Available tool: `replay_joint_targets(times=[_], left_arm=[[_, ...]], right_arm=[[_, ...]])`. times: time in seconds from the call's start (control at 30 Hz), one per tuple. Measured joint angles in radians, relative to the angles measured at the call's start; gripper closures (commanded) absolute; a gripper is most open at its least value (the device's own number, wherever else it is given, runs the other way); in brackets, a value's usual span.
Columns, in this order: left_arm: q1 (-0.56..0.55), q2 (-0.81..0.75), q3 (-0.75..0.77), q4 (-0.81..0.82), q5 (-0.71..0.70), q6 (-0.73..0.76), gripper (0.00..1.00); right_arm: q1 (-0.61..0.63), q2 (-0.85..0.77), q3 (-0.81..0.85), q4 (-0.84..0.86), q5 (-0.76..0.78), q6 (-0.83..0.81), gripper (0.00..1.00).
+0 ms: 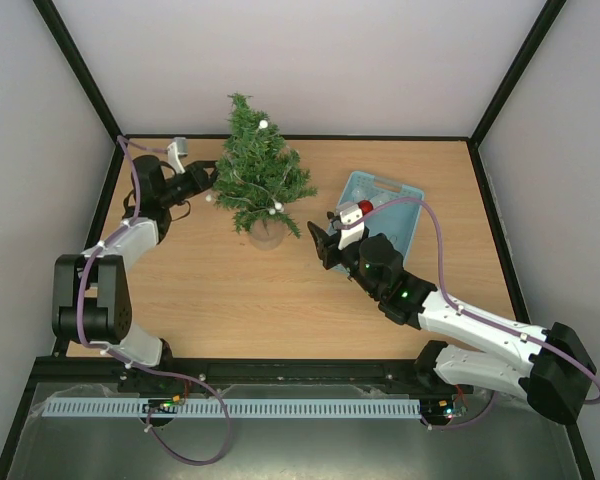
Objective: Decorate the small christmas tree
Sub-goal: Wrap the decoration item around the Christmas tree.
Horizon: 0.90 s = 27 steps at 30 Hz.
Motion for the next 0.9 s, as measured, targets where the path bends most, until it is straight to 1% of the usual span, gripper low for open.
replay_joint_targets(times=[0.4,0.77,0.9], left_arm=[[0.0,0.006,0.026,-0.052,-0.021,0.02,0.68],[0.0,0.045,0.092,-0.128,-0.048,0.052,0.61],[0.0,0.056,0.099,-0.146,-0.053,0.062,0.61]], right_arm=[[0.0,-0.014,0.0,0.0,-0.005,0.004,0.53],[0.0,-0.017,0.0,0.001,-0.008,0.006,0.53],[0.0,-0.018,0.0,0.001,-0.008,0.006,0.53]])
